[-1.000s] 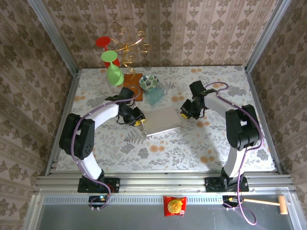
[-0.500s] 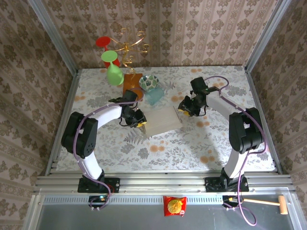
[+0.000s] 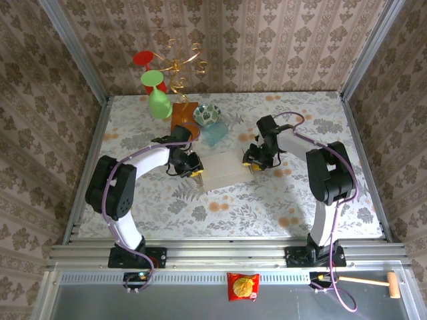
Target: Fold the paper box
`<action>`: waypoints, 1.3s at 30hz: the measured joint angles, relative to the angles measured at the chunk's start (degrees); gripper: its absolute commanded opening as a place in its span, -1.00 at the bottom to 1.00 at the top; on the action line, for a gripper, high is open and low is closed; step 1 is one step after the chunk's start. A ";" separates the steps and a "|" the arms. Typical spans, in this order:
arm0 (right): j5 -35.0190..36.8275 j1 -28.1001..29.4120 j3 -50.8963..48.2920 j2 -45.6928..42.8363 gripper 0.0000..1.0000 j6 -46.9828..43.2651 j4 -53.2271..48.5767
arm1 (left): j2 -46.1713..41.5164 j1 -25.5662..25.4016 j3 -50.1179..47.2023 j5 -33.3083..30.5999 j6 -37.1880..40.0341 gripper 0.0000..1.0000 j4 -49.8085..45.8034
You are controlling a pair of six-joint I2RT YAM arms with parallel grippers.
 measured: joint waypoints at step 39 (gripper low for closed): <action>-9.09 -6.78 0.26 0.76 0.18 -6.47 0.22 | -0.33 -0.09 -2.95 -0.33 3.17 -0.83 5.14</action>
